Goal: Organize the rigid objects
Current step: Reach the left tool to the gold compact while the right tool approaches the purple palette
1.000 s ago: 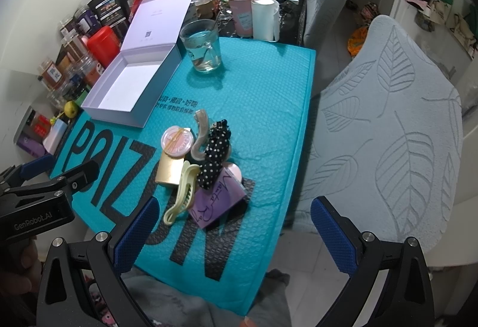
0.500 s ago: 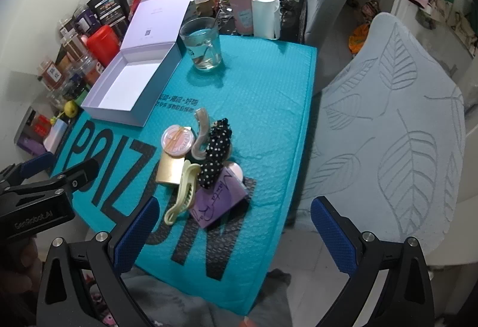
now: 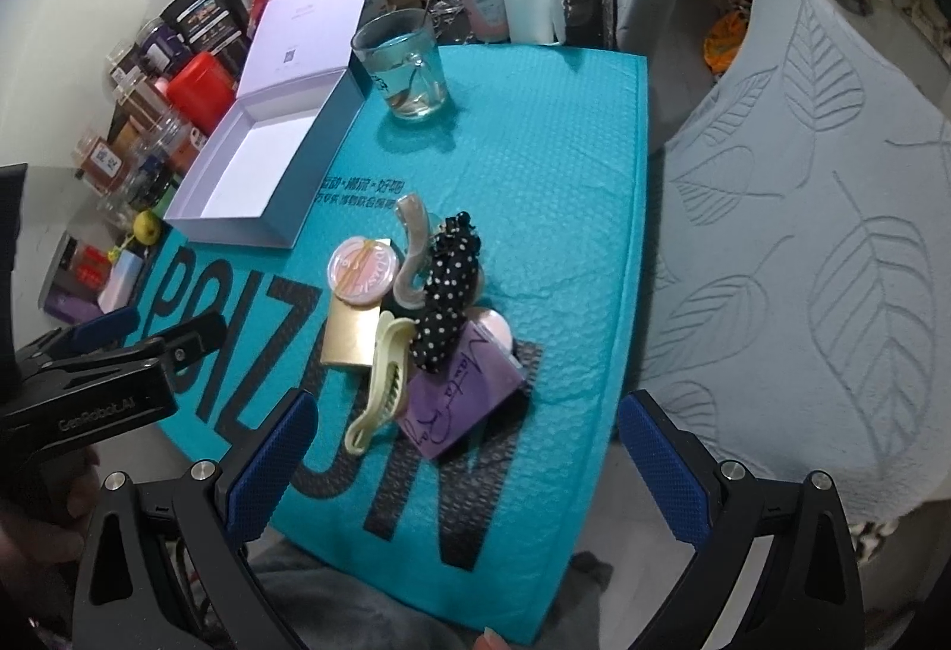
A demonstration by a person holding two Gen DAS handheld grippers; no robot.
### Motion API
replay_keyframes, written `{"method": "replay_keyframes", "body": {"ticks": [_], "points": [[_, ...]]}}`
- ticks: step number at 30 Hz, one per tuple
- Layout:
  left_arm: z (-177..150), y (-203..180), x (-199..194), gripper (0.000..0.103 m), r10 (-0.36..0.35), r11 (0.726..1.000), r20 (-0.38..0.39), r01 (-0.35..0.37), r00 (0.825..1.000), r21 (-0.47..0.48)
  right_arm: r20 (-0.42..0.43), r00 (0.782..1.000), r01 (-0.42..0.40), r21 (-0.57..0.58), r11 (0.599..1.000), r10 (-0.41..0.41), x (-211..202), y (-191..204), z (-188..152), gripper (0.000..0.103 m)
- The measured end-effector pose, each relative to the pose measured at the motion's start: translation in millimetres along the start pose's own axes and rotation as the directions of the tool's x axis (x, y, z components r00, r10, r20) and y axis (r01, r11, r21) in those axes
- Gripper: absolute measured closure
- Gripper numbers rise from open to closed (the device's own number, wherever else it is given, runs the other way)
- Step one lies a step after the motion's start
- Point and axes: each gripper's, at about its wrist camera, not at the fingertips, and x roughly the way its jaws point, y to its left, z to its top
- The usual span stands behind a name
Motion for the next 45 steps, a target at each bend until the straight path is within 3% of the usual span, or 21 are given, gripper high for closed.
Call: {"method": "replay_keyframes", "body": {"ticks": [8, 10, 17, 21, 23, 29, 34, 45], "points": [[9, -5, 37, 0.004, -0.059, 0.997, -0.050, 0.061, 0.997, 0.037, 0.019, 1.000, -0.001, 0.025, 1.000, 0.001, 18, -2, 7, 0.001], [13, -7, 45, 0.006, -0.070, 0.996, -0.056, 0.073, 0.996, 0.051, 0.020, 1.000, 0.008, 0.022, 1.000, -0.008, 23, -3, 9, 0.005], [25, -18, 62, 0.012, -0.134, 0.983, -0.028, 0.137, 0.991, 0.121, 0.000, 1.000, 0.021, 0.033, 0.999, -0.021, 45, -11, 8, 0.010], [26, -31, 69, 0.023, -0.169, 0.963, -0.017, 0.169, 0.986, 0.208, -0.030, 0.999, 0.043, 0.064, 0.997, -0.041, 58, -18, 3, 0.018], [26, -36, 74, 0.025, -0.180, 0.952, -0.009, 0.177, 0.984, 0.249, -0.044, 0.998, 0.040, 0.088, 0.995, -0.036, 64, -21, -1, 0.018], [31, -49, 90, 0.042, -0.188, 0.922, 0.000, 0.176, 0.982, 0.345, -0.079, 0.997, 0.038, 0.152, 0.988, -0.026, 76, -31, -14, 0.018], [39, -55, 97, 0.042, -0.246, 0.896, -0.019, 0.235, 0.969, 0.377, -0.099, 0.995, 0.020, 0.190, 0.982, -0.001, 84, -31, -21, 0.018], [40, -59, 101, 0.042, -0.263, 0.867, -0.022, 0.246, 0.964, 0.433, -0.127, 0.992, 0.020, 0.257, 0.966, 0.013, 105, -29, -19, 0.018]]}}
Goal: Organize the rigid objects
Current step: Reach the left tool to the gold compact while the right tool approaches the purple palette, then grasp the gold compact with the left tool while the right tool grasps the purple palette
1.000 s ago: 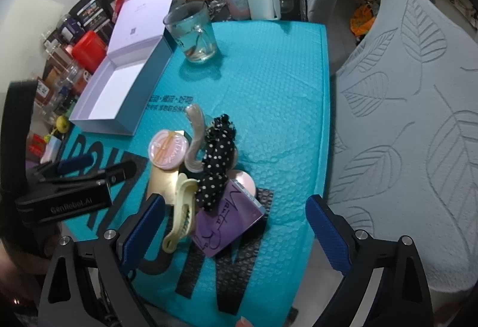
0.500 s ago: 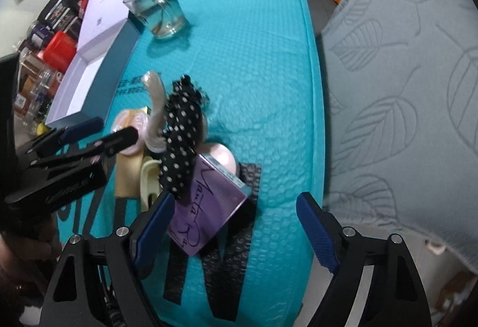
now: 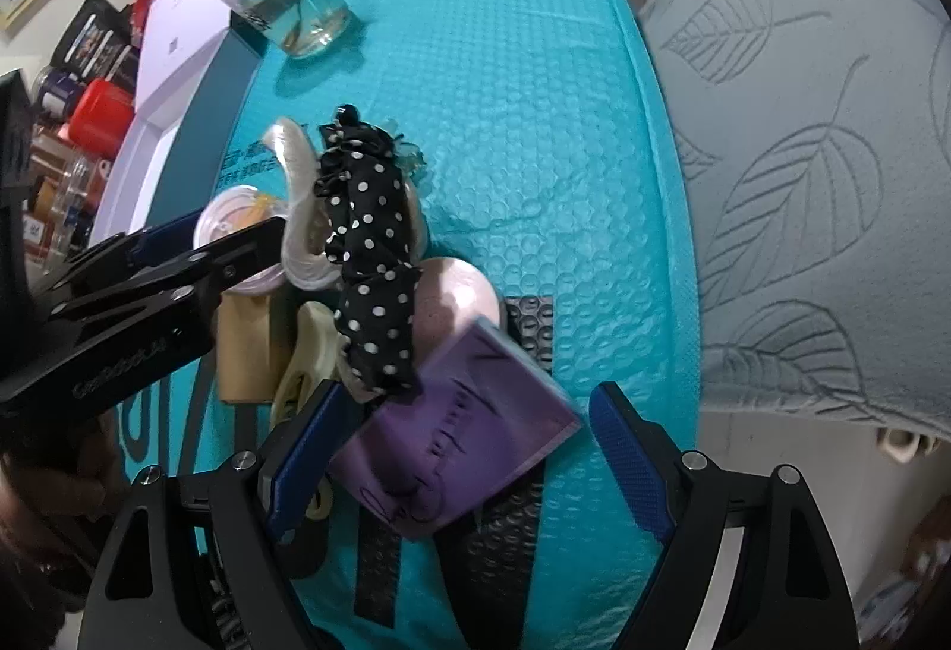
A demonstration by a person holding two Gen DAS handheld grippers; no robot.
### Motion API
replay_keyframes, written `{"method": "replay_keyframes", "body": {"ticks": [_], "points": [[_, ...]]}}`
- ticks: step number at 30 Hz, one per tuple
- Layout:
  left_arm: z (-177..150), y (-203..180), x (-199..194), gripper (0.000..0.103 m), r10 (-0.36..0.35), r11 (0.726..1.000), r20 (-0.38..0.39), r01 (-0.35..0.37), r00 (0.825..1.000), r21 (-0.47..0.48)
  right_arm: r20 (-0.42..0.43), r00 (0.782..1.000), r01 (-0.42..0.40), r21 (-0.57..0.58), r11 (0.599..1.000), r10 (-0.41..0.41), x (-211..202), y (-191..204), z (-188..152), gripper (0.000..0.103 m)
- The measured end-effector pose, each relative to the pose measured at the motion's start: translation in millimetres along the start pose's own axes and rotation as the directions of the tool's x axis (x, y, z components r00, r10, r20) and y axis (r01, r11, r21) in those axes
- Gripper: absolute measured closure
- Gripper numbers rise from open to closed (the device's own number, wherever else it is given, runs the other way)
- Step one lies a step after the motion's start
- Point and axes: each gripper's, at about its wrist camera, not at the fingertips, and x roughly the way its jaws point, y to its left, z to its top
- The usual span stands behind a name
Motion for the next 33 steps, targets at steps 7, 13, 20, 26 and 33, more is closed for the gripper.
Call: {"method": "replay_keyframes", "body": {"ticks": [7, 13, 20, 26, 33], "points": [[2, 0, 1, 0.048, -0.001, 1.000, 0.003, 0.001, 1.000, 0.009, -0.023, 1.000, 0.018, 0.036, 0.999, -0.017, 11, 1, -5, 0.018], [-6, 1, -4, 0.048, 0.001, 1.000, -0.003, -0.001, 1.000, -0.014, -0.018, 1.000, 0.024, 0.036, 0.999, -0.023, 12, 3, -11, 0.030], [-12, 3, -7, 0.048, 0.004, 0.998, -0.037, -0.006, 0.999, -0.055, 0.003, 1.000, 0.022, 0.025, 0.999, -0.022, 5, 3, -14, 0.030], [-20, -1, -6, 0.047, 0.078, 0.997, -0.063, -0.079, 0.995, -0.014, 0.012, 0.999, 0.043, 0.004, 0.999, -0.043, -4, 5, -23, 0.016], [-27, -2, -11, 0.047, 0.120, 0.993, -0.079, -0.120, 0.990, 0.007, -0.028, 0.999, 0.046, 0.054, 0.997, -0.044, 3, 0, -31, 0.013]]}}
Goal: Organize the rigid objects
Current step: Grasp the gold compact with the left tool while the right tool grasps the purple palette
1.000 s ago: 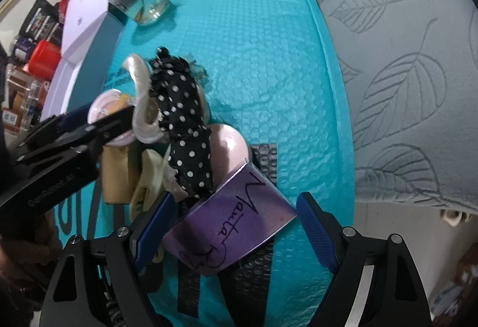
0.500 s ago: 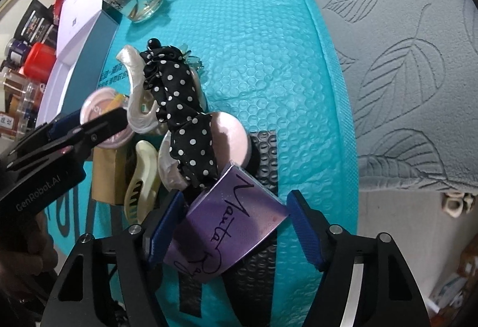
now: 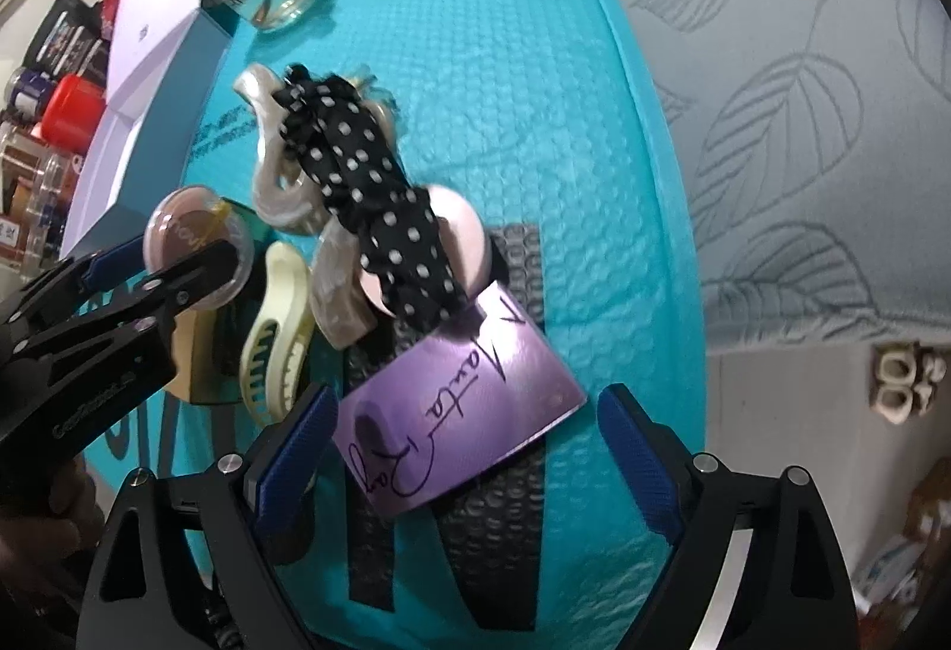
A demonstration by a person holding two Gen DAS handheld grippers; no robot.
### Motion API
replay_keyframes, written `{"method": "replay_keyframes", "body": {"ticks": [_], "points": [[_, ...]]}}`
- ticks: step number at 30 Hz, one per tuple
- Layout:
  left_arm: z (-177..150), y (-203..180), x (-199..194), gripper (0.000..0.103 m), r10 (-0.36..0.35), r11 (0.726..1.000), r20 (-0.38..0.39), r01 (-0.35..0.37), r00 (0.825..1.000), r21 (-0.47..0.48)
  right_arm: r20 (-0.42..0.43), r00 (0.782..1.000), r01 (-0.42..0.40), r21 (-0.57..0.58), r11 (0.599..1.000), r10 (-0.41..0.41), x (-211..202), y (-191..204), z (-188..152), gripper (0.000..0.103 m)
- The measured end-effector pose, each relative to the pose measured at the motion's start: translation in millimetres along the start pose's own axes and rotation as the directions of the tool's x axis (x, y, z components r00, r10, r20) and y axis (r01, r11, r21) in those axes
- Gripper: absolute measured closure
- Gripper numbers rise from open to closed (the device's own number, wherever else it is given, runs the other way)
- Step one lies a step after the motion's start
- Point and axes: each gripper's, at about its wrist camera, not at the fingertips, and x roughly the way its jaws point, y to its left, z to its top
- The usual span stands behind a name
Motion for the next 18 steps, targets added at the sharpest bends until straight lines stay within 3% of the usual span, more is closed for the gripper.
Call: {"method": "replay_keyframes", "body": {"ticks": [4, 18], "points": [[-5, 4, -15, 0.047, -0.017, 1.000, 0.027, 0.018, 0.999, -0.024, 0.005, 1.000, -0.005, 0.010, 1.000, 0.004, -2, -1, -1, 0.013], [-16, 12, -25, 0.047, -0.048, 0.997, 0.008, 0.048, 0.999, -0.068, -0.008, 1.000, -0.006, 0.004, 1.000, 0.006, 3, 8, 3, 0.013]]}}
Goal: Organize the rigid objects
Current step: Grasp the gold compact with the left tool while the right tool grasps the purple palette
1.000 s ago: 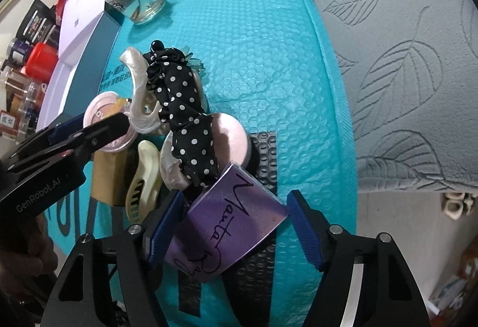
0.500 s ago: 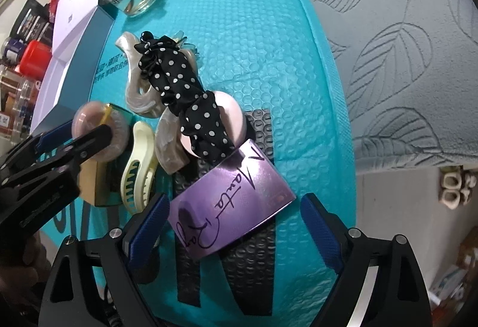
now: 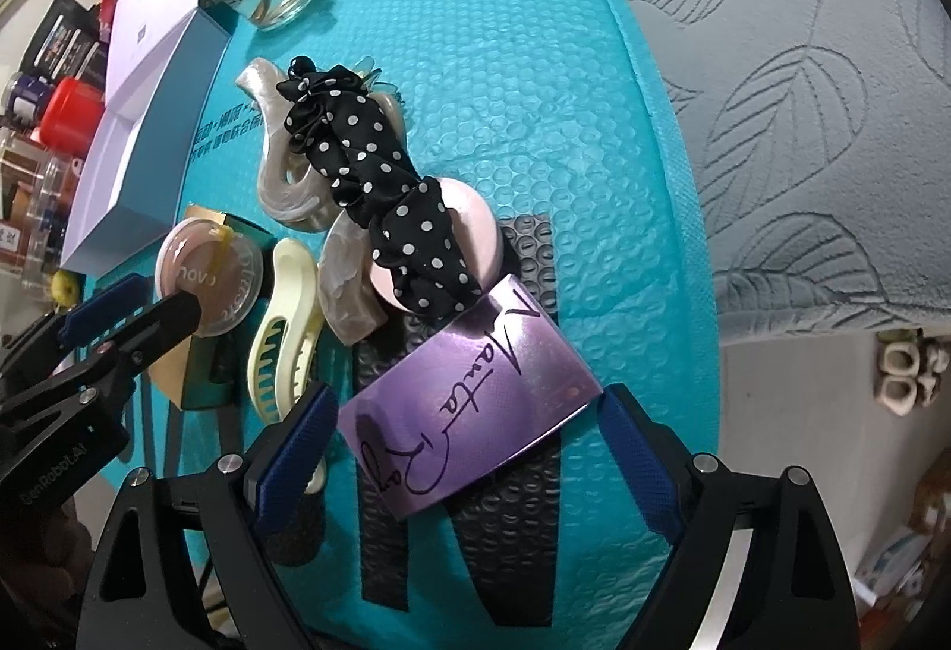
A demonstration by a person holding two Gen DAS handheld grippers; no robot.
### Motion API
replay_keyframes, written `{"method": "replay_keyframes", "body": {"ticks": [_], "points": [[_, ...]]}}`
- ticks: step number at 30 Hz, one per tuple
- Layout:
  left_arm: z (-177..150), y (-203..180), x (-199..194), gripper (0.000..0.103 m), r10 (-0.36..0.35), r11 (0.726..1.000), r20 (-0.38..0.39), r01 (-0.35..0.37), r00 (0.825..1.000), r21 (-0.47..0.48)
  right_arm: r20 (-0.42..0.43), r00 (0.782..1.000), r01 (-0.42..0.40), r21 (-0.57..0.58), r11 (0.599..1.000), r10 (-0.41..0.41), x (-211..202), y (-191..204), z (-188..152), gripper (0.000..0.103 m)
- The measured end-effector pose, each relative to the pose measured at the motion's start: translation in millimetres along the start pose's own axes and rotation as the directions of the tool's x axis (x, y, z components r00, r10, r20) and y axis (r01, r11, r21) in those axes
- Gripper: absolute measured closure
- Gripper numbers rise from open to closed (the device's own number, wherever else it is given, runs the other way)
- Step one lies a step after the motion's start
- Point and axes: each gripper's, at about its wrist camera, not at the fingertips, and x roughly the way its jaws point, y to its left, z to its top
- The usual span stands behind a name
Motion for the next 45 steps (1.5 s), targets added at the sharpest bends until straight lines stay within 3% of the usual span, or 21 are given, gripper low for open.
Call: {"method": "replay_keyframes", "body": {"ticks": [3, 6, 21, 29, 32, 36, 39, 45], "points": [[-2, 0, -11, 0.047, -0.001, 1.000, 0.025, 0.000, 1.000, 0.012, -0.001, 1.000, 0.000, 0.001, 1.000, 0.000, 1, 0, -1, 0.013], [-6, 4, -11, 0.047, -0.006, 1.000, 0.001, 0.006, 1.000, -0.003, 0.000, 1.000, 0.000, 0.006, 1.000, 0.000, 1, 1, -1, 0.013], [-10, 16, 29, 0.047, -0.034, 0.999, -0.057, 0.035, 0.998, 0.018, -0.006, 1.000, 0.023, 0.053, 0.998, -0.023, 10, 6, -1, 0.013], [-8, 11, 46, 0.047, -0.024, 0.999, -0.065, 0.025, 0.998, 0.023, 0.013, 0.994, 0.109, 0.106, 0.988, -0.111, 18, 19, 4, 0.012], [-8, 17, 51, 0.057, -0.050, 0.998, -0.089, 0.048, 0.995, -0.027, 0.021, 0.979, 0.199, 0.079, 0.977, -0.201, 20, 26, 0, 0.028], [-8, 22, 49, 0.058, -0.053, 0.997, -0.093, 0.048, 0.994, -0.055, 0.036, 0.981, 0.183, 0.114, 0.977, -0.188, 15, 19, -2, 0.043], [-10, 27, 43, 0.058, -0.076, 0.993, -0.096, 0.068, 0.992, -0.092, 0.034, 0.987, 0.152, 0.124, 0.981, -0.158, 12, 14, 0, 0.046], [-11, 24, 16, 0.058, -0.043, 0.996, -0.060, 0.038, 0.997, -0.081, 0.042, 0.988, 0.144, 0.095, 0.985, -0.148, -4, 6, 1, 0.047]]}}
